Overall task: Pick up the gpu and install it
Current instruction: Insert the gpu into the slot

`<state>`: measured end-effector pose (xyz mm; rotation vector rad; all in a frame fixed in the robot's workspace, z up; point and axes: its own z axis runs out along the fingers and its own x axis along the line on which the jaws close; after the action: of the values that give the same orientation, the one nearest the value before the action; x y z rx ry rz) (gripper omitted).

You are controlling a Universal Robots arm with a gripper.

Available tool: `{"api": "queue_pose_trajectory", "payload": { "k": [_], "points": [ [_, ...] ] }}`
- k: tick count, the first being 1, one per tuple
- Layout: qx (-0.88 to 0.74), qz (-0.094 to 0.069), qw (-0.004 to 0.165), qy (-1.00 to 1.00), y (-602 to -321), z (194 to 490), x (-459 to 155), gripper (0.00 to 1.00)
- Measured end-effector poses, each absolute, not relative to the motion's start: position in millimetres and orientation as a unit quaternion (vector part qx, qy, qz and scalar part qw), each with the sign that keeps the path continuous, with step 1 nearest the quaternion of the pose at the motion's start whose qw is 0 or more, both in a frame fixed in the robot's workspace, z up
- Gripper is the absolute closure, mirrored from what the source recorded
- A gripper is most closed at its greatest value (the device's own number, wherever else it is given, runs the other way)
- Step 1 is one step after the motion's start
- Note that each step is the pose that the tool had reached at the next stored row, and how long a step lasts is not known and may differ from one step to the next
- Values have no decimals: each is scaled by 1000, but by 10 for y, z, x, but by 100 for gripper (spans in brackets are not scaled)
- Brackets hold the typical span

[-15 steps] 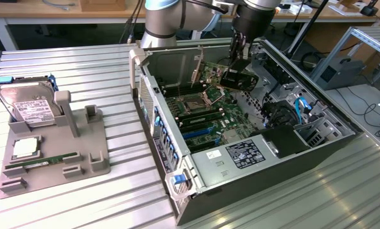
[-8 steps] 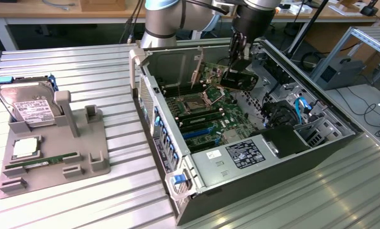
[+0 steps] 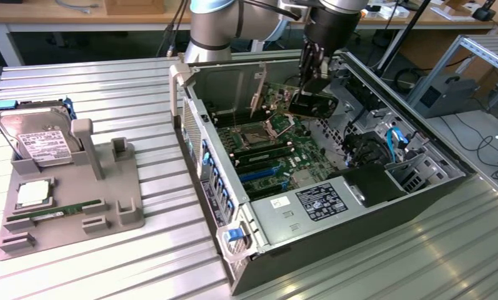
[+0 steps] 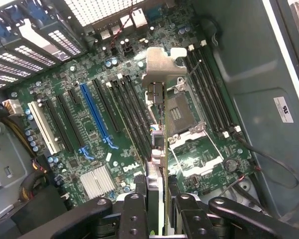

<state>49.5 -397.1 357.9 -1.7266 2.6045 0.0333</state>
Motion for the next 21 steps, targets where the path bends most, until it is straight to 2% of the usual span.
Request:
{"api": "queue_pose_trajectory", "payload": {
  "k": [21],
  "points": [
    [-609, 11, 8, 793, -3971, 3574, 495, 73]
  ]
}}
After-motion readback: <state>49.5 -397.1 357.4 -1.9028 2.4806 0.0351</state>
